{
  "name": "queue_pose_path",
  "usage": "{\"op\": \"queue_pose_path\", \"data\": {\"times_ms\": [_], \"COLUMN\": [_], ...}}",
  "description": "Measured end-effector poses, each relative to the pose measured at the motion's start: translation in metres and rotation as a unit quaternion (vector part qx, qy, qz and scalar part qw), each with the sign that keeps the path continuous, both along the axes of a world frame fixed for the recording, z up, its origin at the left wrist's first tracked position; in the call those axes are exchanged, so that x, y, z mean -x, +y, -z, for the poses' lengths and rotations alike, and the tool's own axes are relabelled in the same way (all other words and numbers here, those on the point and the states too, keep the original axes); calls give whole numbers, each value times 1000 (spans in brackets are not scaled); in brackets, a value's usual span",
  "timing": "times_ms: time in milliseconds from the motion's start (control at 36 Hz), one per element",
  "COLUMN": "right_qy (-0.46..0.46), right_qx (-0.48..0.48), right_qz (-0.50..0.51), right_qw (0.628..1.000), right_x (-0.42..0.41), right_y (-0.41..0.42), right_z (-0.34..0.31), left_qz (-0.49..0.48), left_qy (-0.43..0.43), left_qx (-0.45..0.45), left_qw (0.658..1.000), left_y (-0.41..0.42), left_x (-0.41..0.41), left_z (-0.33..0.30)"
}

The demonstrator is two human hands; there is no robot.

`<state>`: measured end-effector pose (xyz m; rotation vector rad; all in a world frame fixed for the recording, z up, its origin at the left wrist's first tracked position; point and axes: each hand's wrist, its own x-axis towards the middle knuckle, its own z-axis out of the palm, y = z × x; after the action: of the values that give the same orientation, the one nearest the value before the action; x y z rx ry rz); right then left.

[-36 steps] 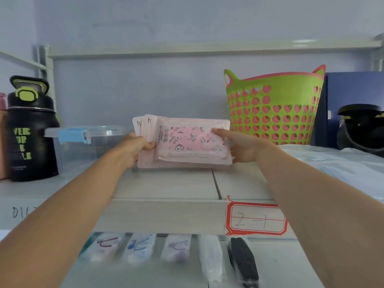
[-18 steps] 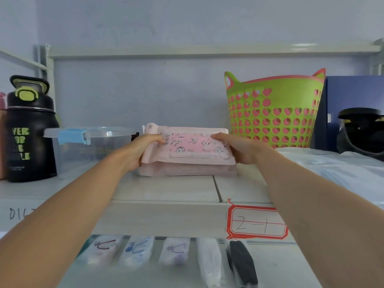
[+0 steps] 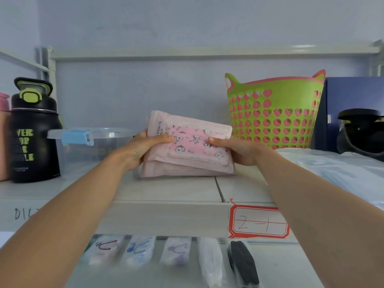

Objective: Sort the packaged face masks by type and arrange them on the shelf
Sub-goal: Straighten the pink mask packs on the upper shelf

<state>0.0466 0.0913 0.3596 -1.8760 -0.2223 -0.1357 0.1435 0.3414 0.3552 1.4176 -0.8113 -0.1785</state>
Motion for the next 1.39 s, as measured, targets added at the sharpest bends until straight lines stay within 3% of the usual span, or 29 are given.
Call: {"op": "queue_pose_path", "data": {"times_ms": [56,250,361,611,750,917,1056,1222,1389], "right_qy": [-4,-175,-118,-28,5,43,36,-25,64], "right_qx": [3,-33,61,23,31,66,69,-75,-41], "right_qz": [11,107,56,-13,18,51,99,142,252], "right_qw": [1000,978,990,999,999,996,992,987,965], "right_x": [-2,-4,3,5,1,4,1,12,-2], "right_y": [-1,4,4,-5,-12,-8,2,16,4], "right_z": [0,-7,-2,0,-2,0,-4,-12,-1], "left_qz": [8,-29,-32,-41,-61,-35,-92,-144,-155], "left_qy": [-7,-39,-65,-28,-21,-2,-4,-4,40], "left_qx": [0,41,-12,15,4,-109,-83,12,-74], "left_qw": [1000,998,997,999,998,993,992,989,984], "left_y": [0,-4,3,9,13,14,10,-1,-18], "left_x": [0,-5,-6,-2,-10,-11,-10,-10,-17], "left_z": [1,0,2,-2,-2,6,5,-1,6]}}
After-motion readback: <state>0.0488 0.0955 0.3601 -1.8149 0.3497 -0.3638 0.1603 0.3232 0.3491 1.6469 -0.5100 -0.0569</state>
